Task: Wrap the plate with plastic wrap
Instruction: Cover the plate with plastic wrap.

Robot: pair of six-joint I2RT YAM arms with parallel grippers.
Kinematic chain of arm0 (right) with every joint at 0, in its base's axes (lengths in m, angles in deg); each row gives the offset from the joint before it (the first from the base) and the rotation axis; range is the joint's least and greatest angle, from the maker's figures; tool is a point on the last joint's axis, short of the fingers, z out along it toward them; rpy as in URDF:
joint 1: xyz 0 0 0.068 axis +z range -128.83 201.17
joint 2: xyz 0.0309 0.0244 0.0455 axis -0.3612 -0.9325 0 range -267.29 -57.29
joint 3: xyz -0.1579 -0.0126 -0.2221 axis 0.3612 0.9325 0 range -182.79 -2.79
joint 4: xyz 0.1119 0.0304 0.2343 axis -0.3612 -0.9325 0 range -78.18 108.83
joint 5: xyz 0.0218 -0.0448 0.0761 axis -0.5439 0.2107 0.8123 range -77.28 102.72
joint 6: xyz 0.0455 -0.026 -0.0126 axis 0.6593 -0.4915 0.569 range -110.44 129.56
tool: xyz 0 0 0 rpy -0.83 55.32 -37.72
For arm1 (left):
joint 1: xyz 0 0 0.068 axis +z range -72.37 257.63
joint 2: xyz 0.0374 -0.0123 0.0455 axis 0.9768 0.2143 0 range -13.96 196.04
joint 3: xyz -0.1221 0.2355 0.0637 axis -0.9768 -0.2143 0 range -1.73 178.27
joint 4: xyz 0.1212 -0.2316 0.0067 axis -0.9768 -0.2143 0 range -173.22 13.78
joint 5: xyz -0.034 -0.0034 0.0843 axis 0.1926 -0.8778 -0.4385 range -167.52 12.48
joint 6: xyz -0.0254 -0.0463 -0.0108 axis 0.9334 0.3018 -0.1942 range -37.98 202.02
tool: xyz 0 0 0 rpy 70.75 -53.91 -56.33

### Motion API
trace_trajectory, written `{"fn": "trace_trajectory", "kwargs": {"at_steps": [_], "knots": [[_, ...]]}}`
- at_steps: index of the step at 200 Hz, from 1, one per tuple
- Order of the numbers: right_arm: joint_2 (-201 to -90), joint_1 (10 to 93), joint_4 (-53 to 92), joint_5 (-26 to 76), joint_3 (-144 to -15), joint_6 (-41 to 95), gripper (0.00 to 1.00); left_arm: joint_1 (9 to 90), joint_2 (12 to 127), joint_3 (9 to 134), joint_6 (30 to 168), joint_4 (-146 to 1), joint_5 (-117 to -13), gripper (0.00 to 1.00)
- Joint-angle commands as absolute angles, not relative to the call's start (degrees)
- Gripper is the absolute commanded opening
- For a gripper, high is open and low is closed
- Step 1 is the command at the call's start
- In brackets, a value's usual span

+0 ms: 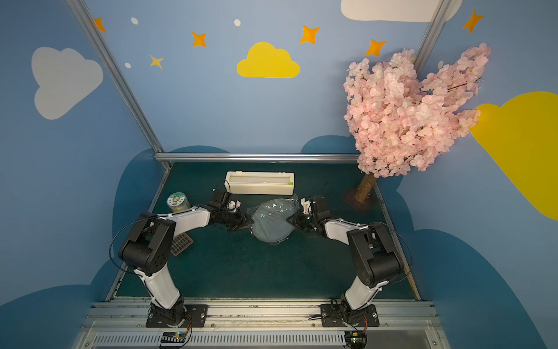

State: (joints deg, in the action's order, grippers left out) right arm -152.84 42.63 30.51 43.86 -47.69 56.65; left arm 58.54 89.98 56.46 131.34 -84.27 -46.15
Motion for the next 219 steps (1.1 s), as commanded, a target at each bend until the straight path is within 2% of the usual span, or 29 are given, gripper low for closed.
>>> {"fn": "trace_trajectory", "kwargs": {"at_steps": [1, 18, 102, 139, 186, 194, 219], "knots": [[-149.04, 42.64, 35.46, 47.92, -51.26, 56.60, 0.11, 58.69, 90.55, 56.96, 131.42, -84.18, -46.86, 0.15], [-148.98, 42.62, 35.43, 47.84, -51.26, 56.56, 0.11, 58.65, 90.20, 57.29, 130.86, -85.93, -48.33, 0.03], [-149.91, 42.71, 39.92, 49.22, -51.84, 60.75, 0.11, 58.52, 88.49, 56.32, 129.54, -89.67, -52.45, 0.03], [-152.19, 43.27, 47.36, 50.55, -50.51, 65.33, 0.11, 57.61, 89.41, 54.38, 133.47, -82.08, -49.57, 0.03], [-153.76, 44.01, 48.62, 50.35, -50.34, 65.79, 0.11, 57.74, 88.52, 49.94, 141.64, -66.98, -43.78, 0.03], [-153.58, 44.01, 48.49, 50.27, -50.34, 65.68, 0.11, 57.85, 88.56, 49.03, 142.89, -64.29, -42.66, 0.06], [-152.54, 43.75, 46.82, 49.88, -50.34, 64.49, 0.11, 58.75, 88.48, 46.44, 145.88, -58.35, -39.78, 0.26]]}}
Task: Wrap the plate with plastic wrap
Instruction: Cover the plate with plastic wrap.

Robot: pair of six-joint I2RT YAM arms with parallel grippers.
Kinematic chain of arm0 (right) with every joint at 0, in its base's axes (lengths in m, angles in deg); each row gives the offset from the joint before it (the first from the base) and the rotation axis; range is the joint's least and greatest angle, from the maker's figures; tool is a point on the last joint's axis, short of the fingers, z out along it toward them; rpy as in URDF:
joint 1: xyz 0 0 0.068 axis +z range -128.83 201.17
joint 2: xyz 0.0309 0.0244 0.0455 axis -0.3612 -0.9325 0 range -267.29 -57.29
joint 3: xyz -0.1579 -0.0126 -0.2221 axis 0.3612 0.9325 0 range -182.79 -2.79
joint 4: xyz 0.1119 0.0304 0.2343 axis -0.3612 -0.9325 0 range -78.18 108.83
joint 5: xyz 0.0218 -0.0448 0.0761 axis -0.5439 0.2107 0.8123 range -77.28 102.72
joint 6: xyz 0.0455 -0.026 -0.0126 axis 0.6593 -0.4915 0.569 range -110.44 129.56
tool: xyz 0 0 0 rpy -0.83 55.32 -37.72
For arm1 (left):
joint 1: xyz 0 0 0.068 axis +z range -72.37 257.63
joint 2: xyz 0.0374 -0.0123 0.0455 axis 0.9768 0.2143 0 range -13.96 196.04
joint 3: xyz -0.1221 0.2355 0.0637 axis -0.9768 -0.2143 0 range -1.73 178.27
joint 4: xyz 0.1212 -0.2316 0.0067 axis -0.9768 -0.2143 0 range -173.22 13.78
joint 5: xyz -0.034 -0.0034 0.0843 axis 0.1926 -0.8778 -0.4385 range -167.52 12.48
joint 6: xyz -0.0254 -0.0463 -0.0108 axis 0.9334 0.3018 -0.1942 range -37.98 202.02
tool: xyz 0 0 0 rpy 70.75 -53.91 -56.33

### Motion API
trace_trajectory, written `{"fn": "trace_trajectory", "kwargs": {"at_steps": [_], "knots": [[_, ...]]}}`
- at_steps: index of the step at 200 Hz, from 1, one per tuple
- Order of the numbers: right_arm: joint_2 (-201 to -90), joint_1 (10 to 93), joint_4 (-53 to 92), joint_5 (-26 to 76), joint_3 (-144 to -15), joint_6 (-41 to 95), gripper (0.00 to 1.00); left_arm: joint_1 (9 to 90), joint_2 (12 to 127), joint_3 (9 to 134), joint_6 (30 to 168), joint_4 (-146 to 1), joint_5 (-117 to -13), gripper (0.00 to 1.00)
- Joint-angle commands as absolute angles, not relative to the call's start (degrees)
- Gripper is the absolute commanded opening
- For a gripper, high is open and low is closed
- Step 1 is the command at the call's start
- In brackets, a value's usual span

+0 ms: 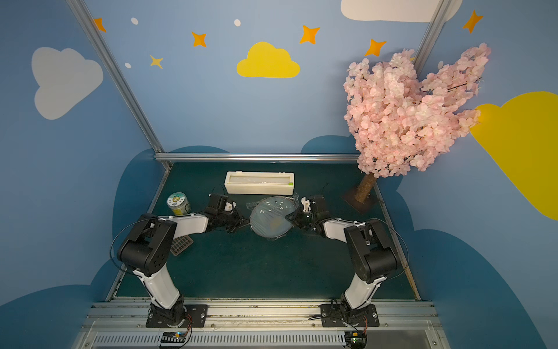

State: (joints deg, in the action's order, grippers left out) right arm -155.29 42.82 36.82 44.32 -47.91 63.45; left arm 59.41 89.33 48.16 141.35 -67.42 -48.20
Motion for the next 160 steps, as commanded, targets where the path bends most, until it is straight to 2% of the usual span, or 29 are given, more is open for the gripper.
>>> {"fn": "trace_trajectory", "kwargs": {"at_steps": [1, 20, 40, 69, 90, 115, 160], "knots": [[-152.47, 43.75, 46.67, 49.80, -50.34, 64.45, 0.11, 58.79, 88.46, 46.39, 145.86, -58.19, -39.71, 0.27], [-151.21, 43.59, 44.34, 49.23, -50.47, 62.91, 0.11, 60.05, 87.40, 45.62, 144.31, -60.33, -39.71, 0.41], [-150.12, 43.42, 41.95, 48.76, -50.60, 61.63, 0.11, 61.77, 85.28, 47.26, 138.55, -70.81, -42.98, 0.52], [-149.50, 43.44, 40.23, 48.50, -50.95, 60.72, 0.11, 62.61, 82.45, 57.03, 122.85, -95.00, -54.00, 0.58], [-149.50, 43.50, 40.01, 48.56, -50.96, 60.63, 0.11, 62.64, 81.30, 64.00, 114.80, -103.24, -58.63, 0.60], [-149.58, 43.61, 40.01, 48.72, -51.30, 60.63, 0.11, 62.69, 80.09, 68.09, 110.14, -103.79, -58.65, 0.62], [-149.25, 44.01, 39.61, 49.10, -52.09, 60.64, 0.11, 62.75, 82.53, 66.07, 109.21, -85.47, -44.27, 0.63]]}}
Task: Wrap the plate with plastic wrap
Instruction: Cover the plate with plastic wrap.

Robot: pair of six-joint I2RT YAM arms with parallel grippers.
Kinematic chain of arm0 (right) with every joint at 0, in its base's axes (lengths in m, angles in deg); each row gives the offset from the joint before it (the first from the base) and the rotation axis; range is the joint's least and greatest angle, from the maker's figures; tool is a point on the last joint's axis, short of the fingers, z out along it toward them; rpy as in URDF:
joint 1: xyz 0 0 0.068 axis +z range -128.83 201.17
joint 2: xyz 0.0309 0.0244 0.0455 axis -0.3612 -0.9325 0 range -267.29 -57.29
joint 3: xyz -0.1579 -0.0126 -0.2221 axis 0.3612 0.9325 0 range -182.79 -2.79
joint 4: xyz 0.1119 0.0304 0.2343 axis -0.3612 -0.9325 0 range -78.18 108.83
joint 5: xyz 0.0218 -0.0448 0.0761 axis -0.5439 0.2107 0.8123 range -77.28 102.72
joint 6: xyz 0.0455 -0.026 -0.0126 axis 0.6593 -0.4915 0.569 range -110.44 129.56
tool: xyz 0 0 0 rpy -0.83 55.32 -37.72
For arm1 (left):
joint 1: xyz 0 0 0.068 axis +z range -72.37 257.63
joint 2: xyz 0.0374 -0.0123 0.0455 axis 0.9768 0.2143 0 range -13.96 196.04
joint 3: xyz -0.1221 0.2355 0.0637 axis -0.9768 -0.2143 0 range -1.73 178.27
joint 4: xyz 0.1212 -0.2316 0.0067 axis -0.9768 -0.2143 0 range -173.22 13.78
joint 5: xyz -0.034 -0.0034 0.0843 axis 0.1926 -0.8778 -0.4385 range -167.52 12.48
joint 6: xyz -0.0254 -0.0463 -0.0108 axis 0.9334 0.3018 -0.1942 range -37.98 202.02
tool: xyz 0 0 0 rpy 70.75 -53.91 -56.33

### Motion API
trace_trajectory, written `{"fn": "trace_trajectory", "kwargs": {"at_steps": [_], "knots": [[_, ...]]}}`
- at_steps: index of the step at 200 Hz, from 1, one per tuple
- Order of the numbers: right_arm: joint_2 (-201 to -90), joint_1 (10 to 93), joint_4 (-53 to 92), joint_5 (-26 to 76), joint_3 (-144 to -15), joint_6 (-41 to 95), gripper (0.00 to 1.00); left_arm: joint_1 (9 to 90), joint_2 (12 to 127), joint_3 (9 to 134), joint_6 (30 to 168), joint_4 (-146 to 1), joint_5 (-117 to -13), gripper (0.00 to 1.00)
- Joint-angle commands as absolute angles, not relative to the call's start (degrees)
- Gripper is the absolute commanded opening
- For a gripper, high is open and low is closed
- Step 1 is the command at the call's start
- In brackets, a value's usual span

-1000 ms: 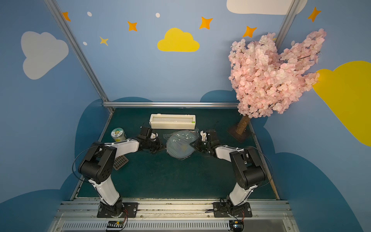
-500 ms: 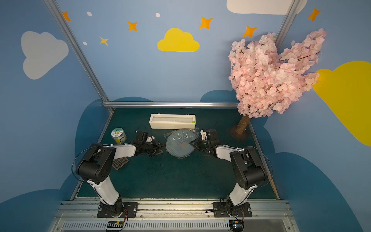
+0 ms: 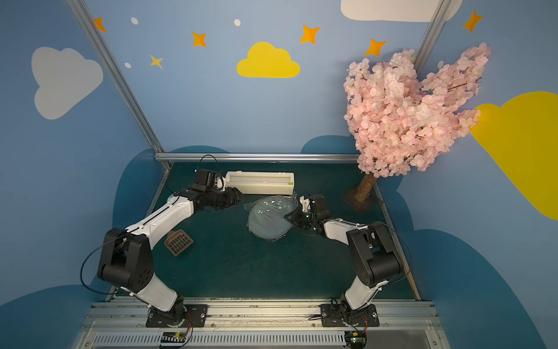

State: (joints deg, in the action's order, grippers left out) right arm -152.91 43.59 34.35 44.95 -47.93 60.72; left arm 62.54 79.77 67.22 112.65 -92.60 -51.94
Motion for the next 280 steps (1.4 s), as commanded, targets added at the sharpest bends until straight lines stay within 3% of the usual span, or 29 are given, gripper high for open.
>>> {"fn": "trace_trajectory", "kwargs": {"at_steps": [1, 97, 149, 248, 280], "knots": [[-149.28, 44.02, 39.63, 49.10, -52.09, 60.63, 0.11, 62.76, 82.71, 66.14, 109.11, -85.37, -44.15, 0.63], [-148.14, 44.80, 37.74, 49.34, -53.53, 59.60, 0.11, 62.51, 94.71, 71.16, 108.17, -85.74, -38.35, 0.48], [-148.00, 45.34, 36.93, 49.22, -54.29, 58.86, 0.10, 62.34, 96.25, 71.42, 109.73, -83.94, -36.04, 0.50], [-147.93, 45.50, 36.47, 49.33, -55.08, 58.26, 0.09, 60.27, 96.61, 68.41, 110.93, -80.41, -31.46, 0.63], [-147.91, 45.51, 36.23, 49.42, -55.25, 57.91, 0.08, 60.31, 96.27, 67.61, 111.22, -79.48, -29.47, 0.59]]}}
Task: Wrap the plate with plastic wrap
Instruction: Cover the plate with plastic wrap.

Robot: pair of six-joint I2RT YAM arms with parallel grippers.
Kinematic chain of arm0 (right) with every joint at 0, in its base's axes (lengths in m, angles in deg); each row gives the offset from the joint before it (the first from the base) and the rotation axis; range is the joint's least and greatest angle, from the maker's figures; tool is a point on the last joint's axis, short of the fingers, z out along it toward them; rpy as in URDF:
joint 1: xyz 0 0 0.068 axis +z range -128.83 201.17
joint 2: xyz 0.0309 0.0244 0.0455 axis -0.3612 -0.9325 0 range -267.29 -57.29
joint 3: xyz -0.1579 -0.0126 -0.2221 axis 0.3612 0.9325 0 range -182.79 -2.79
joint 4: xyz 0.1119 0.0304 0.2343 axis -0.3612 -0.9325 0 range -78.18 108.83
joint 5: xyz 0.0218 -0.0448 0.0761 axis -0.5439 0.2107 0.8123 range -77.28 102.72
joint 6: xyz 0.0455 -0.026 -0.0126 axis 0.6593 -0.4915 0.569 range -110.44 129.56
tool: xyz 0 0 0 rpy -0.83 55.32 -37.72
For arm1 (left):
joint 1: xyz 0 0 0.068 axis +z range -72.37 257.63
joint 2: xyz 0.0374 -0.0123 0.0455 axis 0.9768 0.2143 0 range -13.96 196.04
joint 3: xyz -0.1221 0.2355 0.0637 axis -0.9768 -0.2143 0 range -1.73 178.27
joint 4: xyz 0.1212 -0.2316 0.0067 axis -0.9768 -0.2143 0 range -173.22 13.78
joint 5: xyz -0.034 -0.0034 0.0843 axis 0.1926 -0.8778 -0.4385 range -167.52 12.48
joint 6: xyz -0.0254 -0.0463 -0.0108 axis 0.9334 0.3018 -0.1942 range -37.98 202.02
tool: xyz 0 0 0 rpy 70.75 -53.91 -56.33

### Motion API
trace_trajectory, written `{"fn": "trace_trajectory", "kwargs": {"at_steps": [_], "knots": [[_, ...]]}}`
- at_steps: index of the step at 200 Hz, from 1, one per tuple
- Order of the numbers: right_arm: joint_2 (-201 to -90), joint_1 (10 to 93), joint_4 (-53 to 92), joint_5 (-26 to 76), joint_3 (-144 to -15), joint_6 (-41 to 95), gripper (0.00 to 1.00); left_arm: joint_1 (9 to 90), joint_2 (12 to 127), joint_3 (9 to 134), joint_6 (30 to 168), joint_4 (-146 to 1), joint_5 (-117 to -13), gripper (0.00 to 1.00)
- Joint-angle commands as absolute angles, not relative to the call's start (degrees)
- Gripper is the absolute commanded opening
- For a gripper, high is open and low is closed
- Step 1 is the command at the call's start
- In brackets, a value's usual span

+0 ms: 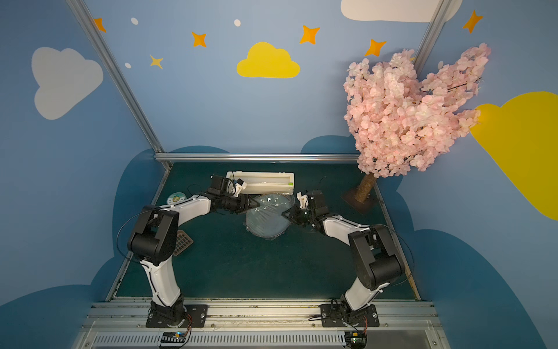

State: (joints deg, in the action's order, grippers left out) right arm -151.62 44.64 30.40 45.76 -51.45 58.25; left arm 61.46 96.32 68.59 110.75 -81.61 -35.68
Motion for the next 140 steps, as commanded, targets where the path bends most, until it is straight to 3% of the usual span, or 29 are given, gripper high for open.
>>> {"fn": "trace_trajectory", "kwargs": {"at_steps": [1, 31, 73, 111, 140], "knots": [[-147.91, 45.51, 36.23, 49.44, -55.26, 57.90, 0.08, 60.31, 96.22, 67.57, 111.34, -79.35, -29.28, 0.59], [-148.35, 45.51, 36.91, 49.45, -55.24, 58.38, 0.08, 60.31, 95.57, 65.32, 114.90, -74.07, -26.42, 0.32], [-149.44, 45.77, 38.05, 49.55, -55.24, 58.74, 0.08, 60.38, 95.07, 61.98, 118.12, -68.84, -24.76, 0.36], [-150.16, 45.89, 38.26, 49.60, -54.82, 58.62, 0.11, 60.40, 93.52, 60.22, 119.47, -66.55, -25.31, 0.11], [-149.68, 45.38, 36.09, 49.35, -54.05, 57.11, 0.19, 60.87, 91.83, 59.88, 119.33, -67.20, -26.96, 0.03]]}}
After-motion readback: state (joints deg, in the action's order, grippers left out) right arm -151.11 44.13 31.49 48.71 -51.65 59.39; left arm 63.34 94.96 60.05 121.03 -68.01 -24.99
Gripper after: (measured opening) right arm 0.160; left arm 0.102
